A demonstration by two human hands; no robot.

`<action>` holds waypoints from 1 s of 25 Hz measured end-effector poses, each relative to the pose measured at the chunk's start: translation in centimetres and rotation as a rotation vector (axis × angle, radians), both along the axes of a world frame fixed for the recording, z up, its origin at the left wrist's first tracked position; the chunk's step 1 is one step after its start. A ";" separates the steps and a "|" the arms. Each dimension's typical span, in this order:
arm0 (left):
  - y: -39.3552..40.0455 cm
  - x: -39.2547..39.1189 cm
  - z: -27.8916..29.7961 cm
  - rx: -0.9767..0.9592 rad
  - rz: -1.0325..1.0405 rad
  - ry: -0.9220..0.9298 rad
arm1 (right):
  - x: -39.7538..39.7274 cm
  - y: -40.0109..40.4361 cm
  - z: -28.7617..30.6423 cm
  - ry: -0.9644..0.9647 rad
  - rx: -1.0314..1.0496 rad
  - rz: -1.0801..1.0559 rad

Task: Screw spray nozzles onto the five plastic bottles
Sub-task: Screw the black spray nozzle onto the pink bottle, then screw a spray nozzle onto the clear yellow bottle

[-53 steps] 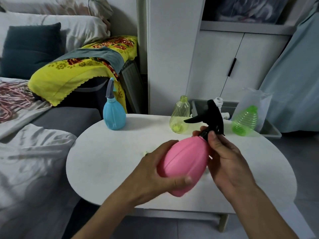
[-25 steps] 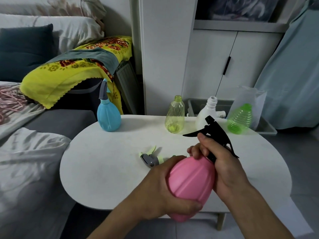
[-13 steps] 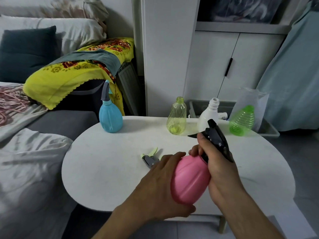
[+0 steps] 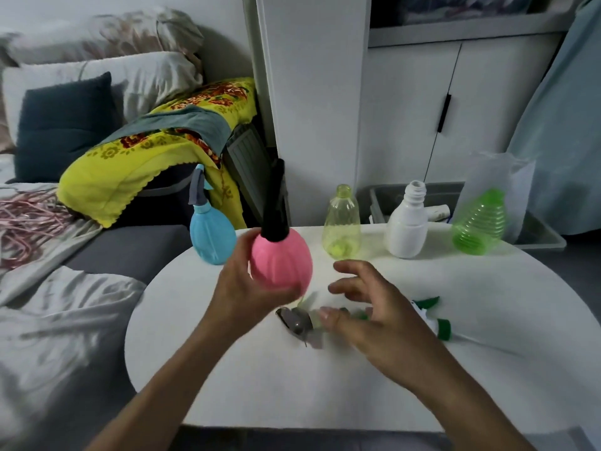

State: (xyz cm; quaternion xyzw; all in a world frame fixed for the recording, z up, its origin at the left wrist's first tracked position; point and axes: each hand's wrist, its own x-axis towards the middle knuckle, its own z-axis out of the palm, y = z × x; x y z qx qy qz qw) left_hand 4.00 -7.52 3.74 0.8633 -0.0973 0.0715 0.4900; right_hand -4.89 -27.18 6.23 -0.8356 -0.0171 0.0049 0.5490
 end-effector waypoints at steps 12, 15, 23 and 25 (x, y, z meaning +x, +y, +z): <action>-0.1 12.9 -6.3 -0.015 0.126 0.184 | 0.6 -3.2 -1.1 0.204 -0.605 0.323; 0.6 11.6 -6.3 0.008 0.132 0.299 | 1.0 -2.3 -1.4 0.136 -0.659 0.282; 5.4 2.4 -5.6 -0.027 0.143 0.469 | 3.3 4.3 -7.5 -0.254 -1.075 0.198; 5.8 0.6 -5.0 -0.054 0.143 0.407 | 3.4 4.3 -8.6 -0.267 -1.116 0.155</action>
